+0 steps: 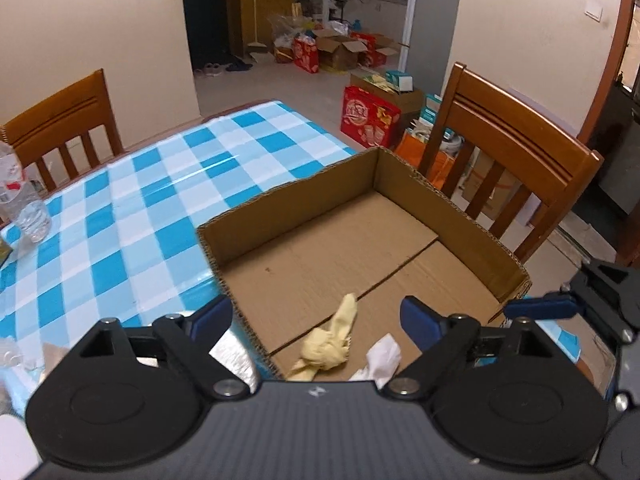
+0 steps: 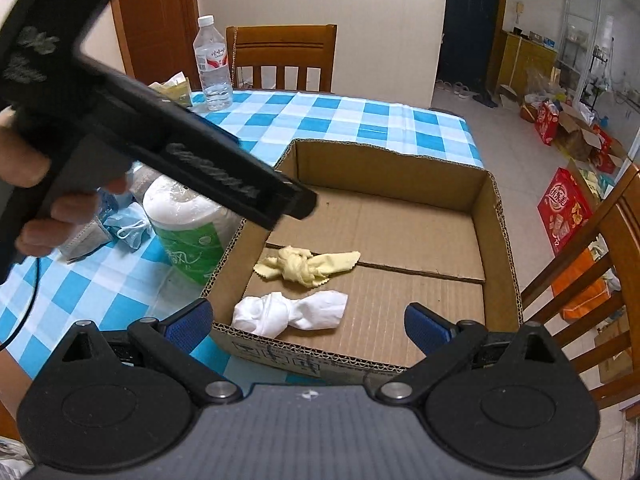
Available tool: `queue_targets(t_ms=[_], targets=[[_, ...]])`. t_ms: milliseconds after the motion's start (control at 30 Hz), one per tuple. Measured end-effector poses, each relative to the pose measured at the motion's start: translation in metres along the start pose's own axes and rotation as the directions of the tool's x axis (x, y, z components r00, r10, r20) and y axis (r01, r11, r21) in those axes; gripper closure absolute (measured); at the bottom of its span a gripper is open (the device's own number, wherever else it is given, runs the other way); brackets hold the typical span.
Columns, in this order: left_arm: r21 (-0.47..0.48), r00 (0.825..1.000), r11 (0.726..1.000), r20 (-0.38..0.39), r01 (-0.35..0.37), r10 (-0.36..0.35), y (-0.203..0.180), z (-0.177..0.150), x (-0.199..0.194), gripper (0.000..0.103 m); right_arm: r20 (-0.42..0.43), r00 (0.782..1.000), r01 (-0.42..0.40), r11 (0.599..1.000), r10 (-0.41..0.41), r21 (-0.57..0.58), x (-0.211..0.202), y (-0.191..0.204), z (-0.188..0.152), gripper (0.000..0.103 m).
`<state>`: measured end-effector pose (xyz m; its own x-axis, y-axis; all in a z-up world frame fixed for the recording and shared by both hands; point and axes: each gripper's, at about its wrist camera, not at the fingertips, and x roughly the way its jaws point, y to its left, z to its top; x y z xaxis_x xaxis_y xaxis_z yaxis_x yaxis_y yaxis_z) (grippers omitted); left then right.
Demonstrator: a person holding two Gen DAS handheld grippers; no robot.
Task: Organize soft objects
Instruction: 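Carry both cloths into the cardboard box and open both grippers to drop them, then move both open grippers back over the items on the table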
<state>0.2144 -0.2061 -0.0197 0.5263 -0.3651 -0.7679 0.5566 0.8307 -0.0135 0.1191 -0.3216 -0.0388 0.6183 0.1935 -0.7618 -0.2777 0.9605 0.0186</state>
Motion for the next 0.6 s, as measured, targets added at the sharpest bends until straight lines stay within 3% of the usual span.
queue_targets(t_ms=[300, 600], targets=[[-0.032, 0.997, 0.997, 0.043, -0.064, 0.066, 0.012, -0.031, -0.039, 0.006, -0.015, 1.0, -0.003, 1.0, 0.002, -0.024, 0.004, 0.013, 0.005, 0.0], [-0.125, 0.988, 0.98, 0.009, -0.153, 0.155, 0.035, -0.079, -0.067, 0.005, -0.029, 1.0, -0.013, 0.999, 0.012, -0.044, 0.006, 0.039, 0.009, 0.0]])
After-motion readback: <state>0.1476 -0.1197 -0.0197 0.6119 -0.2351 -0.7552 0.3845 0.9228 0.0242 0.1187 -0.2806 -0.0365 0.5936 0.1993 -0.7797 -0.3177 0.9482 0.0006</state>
